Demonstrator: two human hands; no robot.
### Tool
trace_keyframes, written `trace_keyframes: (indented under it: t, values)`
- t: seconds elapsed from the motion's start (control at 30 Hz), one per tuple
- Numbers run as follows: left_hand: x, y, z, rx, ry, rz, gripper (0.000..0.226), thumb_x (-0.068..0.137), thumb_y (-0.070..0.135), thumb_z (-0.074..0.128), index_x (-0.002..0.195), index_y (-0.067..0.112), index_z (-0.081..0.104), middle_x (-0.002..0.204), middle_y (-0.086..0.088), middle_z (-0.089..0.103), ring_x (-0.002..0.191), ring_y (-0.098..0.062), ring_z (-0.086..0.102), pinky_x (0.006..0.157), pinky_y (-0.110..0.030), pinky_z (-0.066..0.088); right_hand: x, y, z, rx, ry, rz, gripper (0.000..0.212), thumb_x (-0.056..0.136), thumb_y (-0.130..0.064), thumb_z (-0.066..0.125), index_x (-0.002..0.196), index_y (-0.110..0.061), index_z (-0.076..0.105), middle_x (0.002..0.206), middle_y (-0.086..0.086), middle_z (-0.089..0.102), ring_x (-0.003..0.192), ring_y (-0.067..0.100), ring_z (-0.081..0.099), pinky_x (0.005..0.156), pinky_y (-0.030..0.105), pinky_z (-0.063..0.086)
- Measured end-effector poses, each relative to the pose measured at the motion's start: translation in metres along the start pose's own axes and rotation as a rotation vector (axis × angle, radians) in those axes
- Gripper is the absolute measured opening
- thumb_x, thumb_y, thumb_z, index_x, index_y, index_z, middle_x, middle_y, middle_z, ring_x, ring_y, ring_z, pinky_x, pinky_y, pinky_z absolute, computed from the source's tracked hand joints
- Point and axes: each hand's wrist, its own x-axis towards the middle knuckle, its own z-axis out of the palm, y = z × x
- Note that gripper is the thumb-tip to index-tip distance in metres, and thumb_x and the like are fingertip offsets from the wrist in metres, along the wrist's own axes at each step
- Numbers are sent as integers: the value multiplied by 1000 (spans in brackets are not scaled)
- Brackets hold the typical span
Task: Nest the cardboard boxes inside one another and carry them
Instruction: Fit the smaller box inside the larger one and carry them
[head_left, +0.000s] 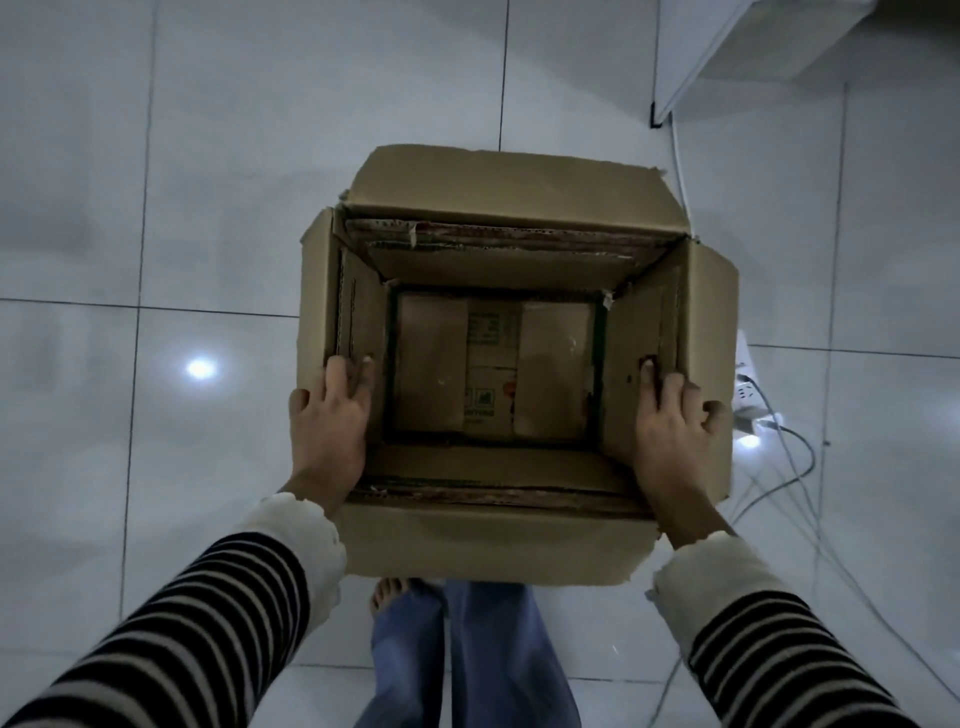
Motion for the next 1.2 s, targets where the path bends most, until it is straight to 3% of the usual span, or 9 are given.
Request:
trace_keyframes:
  t: [0.23, 0.4, 0.47, 0.6, 0.67, 0.8, 0.93, 1.03, 1.2]
  values:
    - [-9, -12, -11, -128, 96, 37, 90, 69, 17, 75, 144, 13, 25, 144, -30, 29, 126, -48, 31, 104, -57, 28, -15, 8, -4, 225, 47, -23, 79, 68, -10, 75, 138, -8, 38, 140, 31, 35, 121, 53, 36, 96, 64, 31]
    - [-37, -19, -2, -479, 55, -154, 95, 79, 23, 68, 146, 30, 1, 152, -27, 10, 135, -50, 17, 106, -60, 27, -53, 7, 5, 585, -16, 278, 85, 80, -25, 66, 145, -26, 11, 151, 23, 14, 134, 48, 16, 103, 67, 24]
    - [-46, -21, 7, -607, 14, -208, 94, 84, 17, 62, 143, 39, -9, 154, -24, 11, 133, -50, 25, 103, -58, 32, -65, 5, 14, 713, -23, 345, 80, 85, -16, 59, 145, -28, 6, 152, 17, 18, 135, 44, 19, 103, 66, 26]
    - [-50, -21, 21, -725, 33, -108, 86, 91, 6, 46, 139, 49, -11, 145, -15, 40, 119, -38, 50, 95, -42, 43, -58, -3, 17, 843, 5, 372, 76, 89, -4, 45, 144, -36, 2, 148, 13, 30, 122, 39, 43, 97, 58, 41]
    - [-43, -22, 21, -726, 52, -84, 84, 92, 3, 43, 139, 52, -6, 143, -12, 43, 119, -34, 52, 96, -39, 43, -48, -6, 13, 843, 13, 365, 74, 90, -5, 42, 144, -37, 2, 145, 15, 35, 116, 40, 49, 93, 55, 43]
    - [-8, -28, 3, -734, 83, -99, 82, 92, 5, 44, 140, 50, -5, 138, -16, 49, 112, -38, 56, 93, -47, 46, -12, -8, -1, 844, 31, 335, 74, 90, -4, 40, 144, -36, 2, 143, 17, 36, 110, 39, 53, 89, 51, 46]
    - [63, -39, -25, -741, 135, -101, 86, 89, 3, 49, 142, 45, -5, 111, -26, 63, 87, -43, 63, 73, -44, 51, 63, -15, -26, 868, 70, 295, 78, 85, 6, 38, 146, -31, 6, 141, 18, 38, 102, 33, 56, 88, 45, 48]
    - [118, -45, -46, -733, 166, -151, 89, 86, -1, 50, 142, 44, -3, 102, -27, 65, 81, -42, 63, 67, -39, 46, 121, -21, -46, 869, 75, 284, 87, 81, 13, 41, 145, -32, 4, 141, 18, 38, 86, 23, 54, 80, 39, 51]
    - [201, -58, -78, -746, 194, -128, 90, 86, 2, 52, 140, 47, -4, 99, -26, 66, 81, -42, 65, 70, -45, 52, 209, -27, -70, 879, 131, 279, 89, 76, 16, 43, 146, -26, 10, 138, 17, 41, 96, 37, 58, 81, 44, 51]
